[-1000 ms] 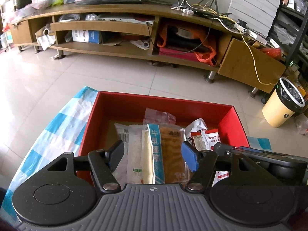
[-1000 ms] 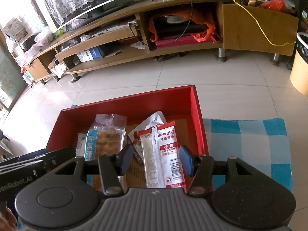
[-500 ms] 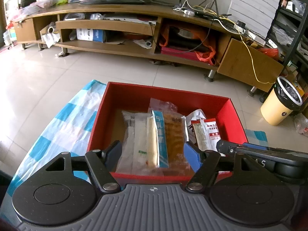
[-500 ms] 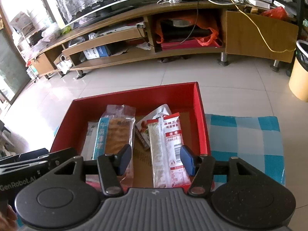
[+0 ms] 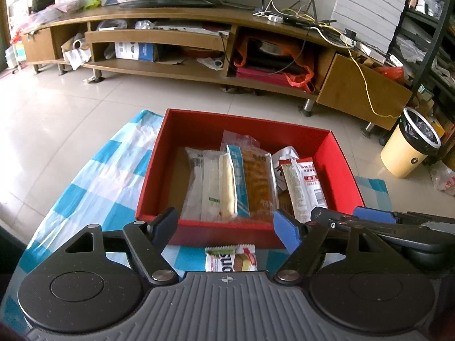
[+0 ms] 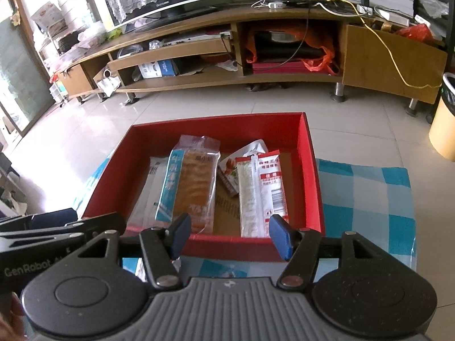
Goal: Organize snacks
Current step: 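Withdraw both open tools from the red box back over the snacks, then lower the left tool onto the blue coconut packet while the right tool lowers onto the red Trolli bag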
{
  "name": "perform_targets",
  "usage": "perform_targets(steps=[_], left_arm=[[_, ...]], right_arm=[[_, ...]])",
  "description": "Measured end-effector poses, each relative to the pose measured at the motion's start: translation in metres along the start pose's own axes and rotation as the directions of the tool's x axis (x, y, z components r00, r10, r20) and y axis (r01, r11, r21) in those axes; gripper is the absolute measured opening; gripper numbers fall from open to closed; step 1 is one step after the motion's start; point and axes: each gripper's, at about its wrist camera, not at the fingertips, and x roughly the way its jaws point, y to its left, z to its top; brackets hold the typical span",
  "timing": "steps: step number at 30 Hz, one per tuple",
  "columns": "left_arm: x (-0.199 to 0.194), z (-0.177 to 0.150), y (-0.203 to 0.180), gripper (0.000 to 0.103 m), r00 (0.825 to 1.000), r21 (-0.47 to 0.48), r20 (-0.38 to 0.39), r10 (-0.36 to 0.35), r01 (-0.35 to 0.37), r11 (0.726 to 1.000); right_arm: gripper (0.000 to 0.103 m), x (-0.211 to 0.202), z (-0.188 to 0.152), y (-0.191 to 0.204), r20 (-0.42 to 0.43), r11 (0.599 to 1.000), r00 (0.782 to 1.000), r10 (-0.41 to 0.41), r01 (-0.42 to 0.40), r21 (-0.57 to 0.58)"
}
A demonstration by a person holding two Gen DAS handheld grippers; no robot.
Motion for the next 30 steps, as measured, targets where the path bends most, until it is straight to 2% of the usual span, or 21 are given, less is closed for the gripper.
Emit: perform_targets(steps=[7, 15, 21, 30], left_arm=[[-0.011, -0.016, 0.013, 0.081, 1.0, -0.013, -0.024, -0.009, 0.009, 1.0], [-0.012, -0.043, 0.036, 0.083, 0.995, -0.043, -0.1, 0.005, -0.01, 0.999], [-0.001, -0.062, 0.052, 0.083, 0.981, -0.121, -0.195, -0.018, -0.006, 0.993], [0.031, -0.075, 0.044, 0.086, 0.955, -0.148, -0.295, -0.002, -0.044, 0.988]], right_arm=[[0.062, -0.006, -0.017, 0.004, -0.027, 1.0, 1.0, -0.003, 0.003, -0.022], [0.064, -0.008, -0.039, 0.013, -0.079, 0.998, 0.997, 0.007, -0.012, -0.063], [0.065, -0.006, -0.051, 0.017, -0.115, 0.997, 0.993, 0.009, -0.018, -0.075], [0.066, -0.012, -0.053, 0.009, -0.116, 0.997, 0.993, 0.017, -0.026, -0.072]])
